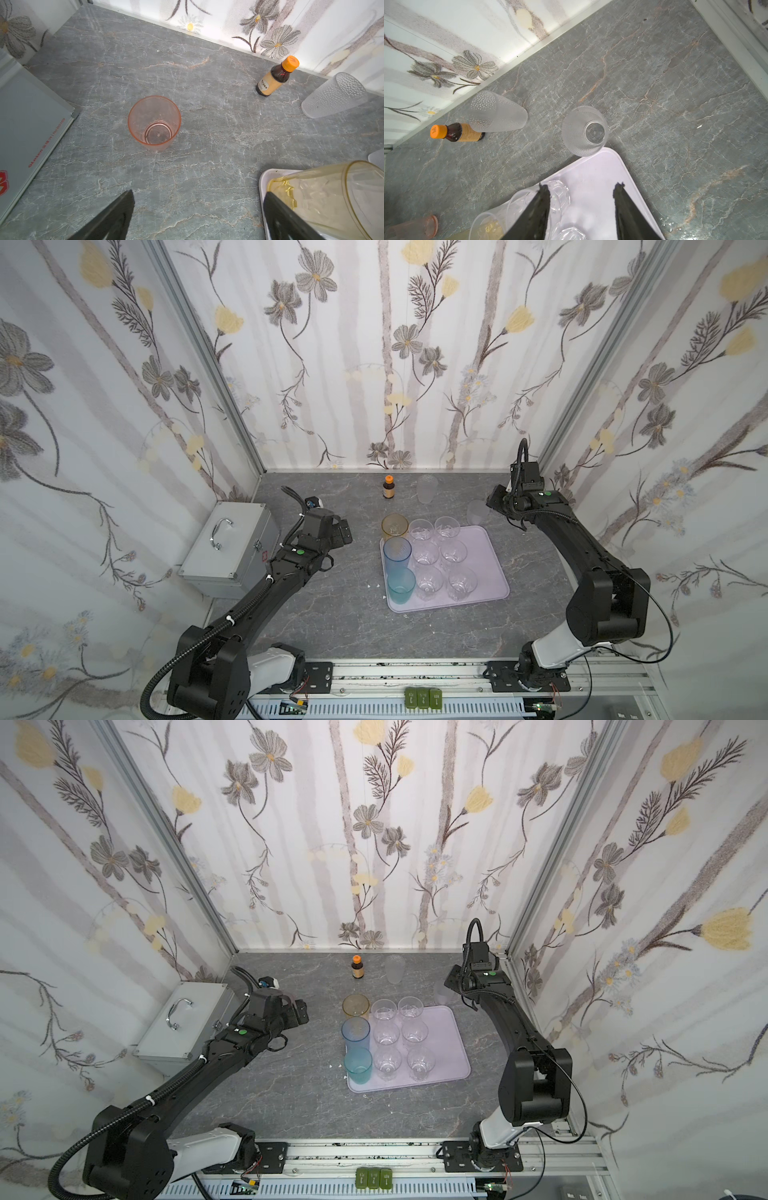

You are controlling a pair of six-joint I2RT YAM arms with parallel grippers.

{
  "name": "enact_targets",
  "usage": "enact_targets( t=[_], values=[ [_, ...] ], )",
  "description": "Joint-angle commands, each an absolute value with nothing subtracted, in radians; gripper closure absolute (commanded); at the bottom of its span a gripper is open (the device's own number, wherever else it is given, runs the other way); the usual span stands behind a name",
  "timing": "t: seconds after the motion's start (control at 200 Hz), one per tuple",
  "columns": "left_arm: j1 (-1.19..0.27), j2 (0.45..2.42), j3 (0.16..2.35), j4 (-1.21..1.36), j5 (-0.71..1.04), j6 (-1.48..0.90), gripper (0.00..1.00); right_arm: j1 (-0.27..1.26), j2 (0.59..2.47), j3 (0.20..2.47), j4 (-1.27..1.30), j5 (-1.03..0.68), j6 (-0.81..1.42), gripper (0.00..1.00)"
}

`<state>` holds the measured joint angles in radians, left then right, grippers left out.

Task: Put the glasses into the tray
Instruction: 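Lift the right gripper and move it toward the frosted glass beyond the tray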

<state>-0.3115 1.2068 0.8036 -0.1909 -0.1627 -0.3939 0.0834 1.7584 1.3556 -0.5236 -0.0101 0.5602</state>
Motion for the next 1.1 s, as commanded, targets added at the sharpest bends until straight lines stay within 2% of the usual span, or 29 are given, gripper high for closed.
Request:
enact_targets(
  t=[0.0,0.265,0.59,0.78,0.879,1.094],
  values=[
    [-0.261,1.197,0.796,-0.189,-0.059,-0.419,0.00,0.060,1.783,1.351,-0.456,-0.033,0.572,0.49],
    [-0.227,1.172,0.786,-0.178,-0.125,-0.395,0.04,0.011,1.849,1.325,-0.431,-0.041,0.564,0.49],
    [-0.220,1.129,0.767,-0.164,-0.290,-0.415,0.00,0.003,1.907,1.319,-0.421,-0.059,0.553,0.49],
    [-0.191,1.133,0.768,-0.144,-0.199,-0.413,0.00,0.003,1.928,1.316,-0.414,-0.074,0.554,0.50],
    [-0.164,1.164,0.783,-0.143,-0.143,-0.411,0.04,0.005,1.931,1.312,-0.405,-0.071,0.550,0.50],
    [-0.153,1.197,0.810,-0.133,-0.111,-0.425,0.07,0.007,1.982,1.335,-0.394,-0.096,0.548,0.54]
  ],
)
